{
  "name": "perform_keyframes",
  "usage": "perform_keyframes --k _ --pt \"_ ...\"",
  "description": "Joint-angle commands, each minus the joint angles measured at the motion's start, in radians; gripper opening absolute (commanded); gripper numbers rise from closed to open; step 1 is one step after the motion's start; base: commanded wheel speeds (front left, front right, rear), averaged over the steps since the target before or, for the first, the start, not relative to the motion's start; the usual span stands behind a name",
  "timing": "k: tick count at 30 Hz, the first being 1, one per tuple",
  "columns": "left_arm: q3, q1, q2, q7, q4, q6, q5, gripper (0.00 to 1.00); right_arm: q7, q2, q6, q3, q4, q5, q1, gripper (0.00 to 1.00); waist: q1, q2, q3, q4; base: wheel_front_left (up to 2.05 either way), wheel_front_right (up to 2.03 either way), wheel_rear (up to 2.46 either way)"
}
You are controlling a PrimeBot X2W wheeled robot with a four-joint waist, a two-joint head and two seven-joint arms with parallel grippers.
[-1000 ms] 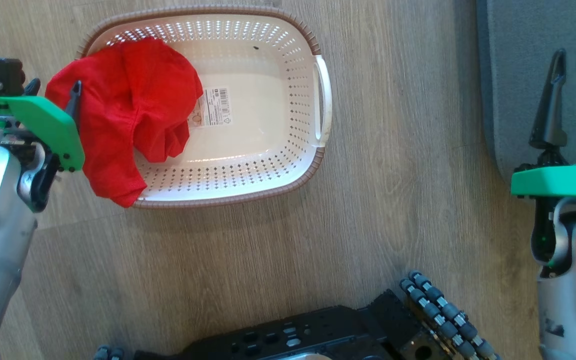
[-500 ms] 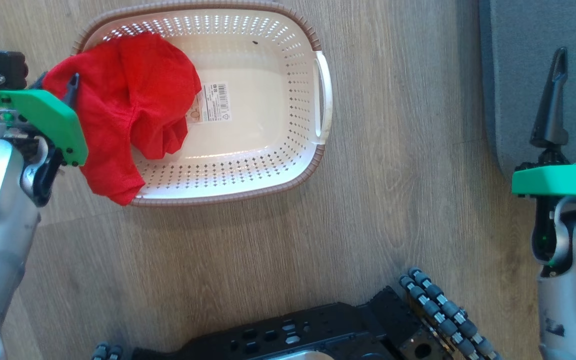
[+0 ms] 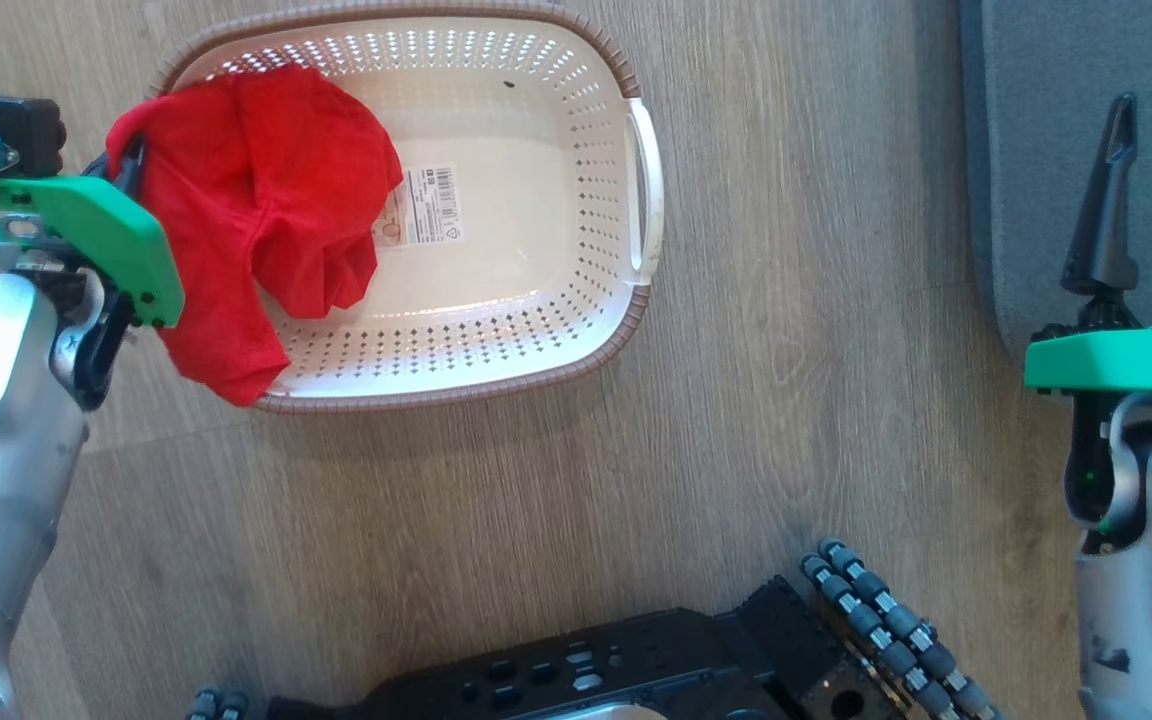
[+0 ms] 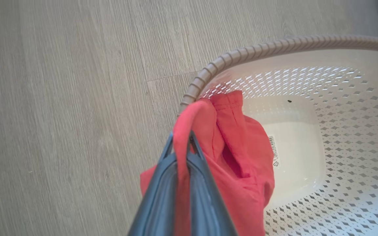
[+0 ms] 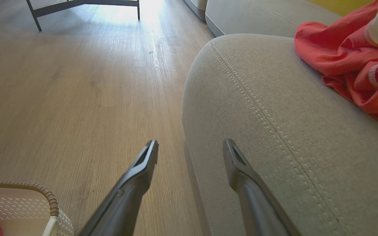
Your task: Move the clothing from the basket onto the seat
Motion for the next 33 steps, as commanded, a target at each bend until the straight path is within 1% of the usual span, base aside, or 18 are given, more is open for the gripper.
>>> perform_keyframes --k 1,9,15,21,28,29,33 --pt "0.021 -0.007 0.033 -0.019 -0.014 0.0 0.002 0.0 -0.012 -0.007 0.007 0.009 -0.022 0.007 0.019 1.0 0.0 0.0 -0.005 0.001 0.0 0.0 0.0" --pt "0.022 0.029 0.035 -0.068 -0.091 0.006 -0.005 0.0 -0.012 -0.007 0.007 0.003 -0.006 0.009 0.031 1.0 0.0 0.0 -0.054 0.013 0.0 0.0 0.0" --pt "0.062 0.113 0.044 -0.112 -0.216 0.04 -0.047 0.0 -0.012 -0.007 0.007 -0.012 0.011 0.002 0.057 1.0 0.0 0.0 -0.15 0.038 0.0 0.0 0.0" --pt "0.102 0.225 0.07 -0.136 -0.364 0.093 -0.078 0.0 -0.012 -0.007 0.007 -0.026 0.037 -0.034 0.1 1.0 0.0 0.0 -0.309 0.078 0.0 0.0 0.0" --pt "0.139 0.356 0.118 -0.13 -0.565 0.176 -0.107 0.0 -0.012 -0.007 0.007 -0.034 0.079 -0.071 0.164 1.0 0.0 0.0 -0.514 0.134 0.0 0.0 0.0" --pt "0.139 0.356 0.118 -0.13 -0.565 0.176 -0.107 0.0 -0.012 -0.007 0.007 -0.034 0.079 -0.071 0.164 1.0 0.0 0.0 -0.514 0.134 0.0 0.0 0.0" --pt "0.158 0.442 0.158 -0.107 -0.684 0.229 -0.123 0.0 -0.012 -0.007 0.007 -0.041 0.096 -0.089 0.209 1.0 0.0 0.0 -0.611 0.166 0.0 0.0 0.0"
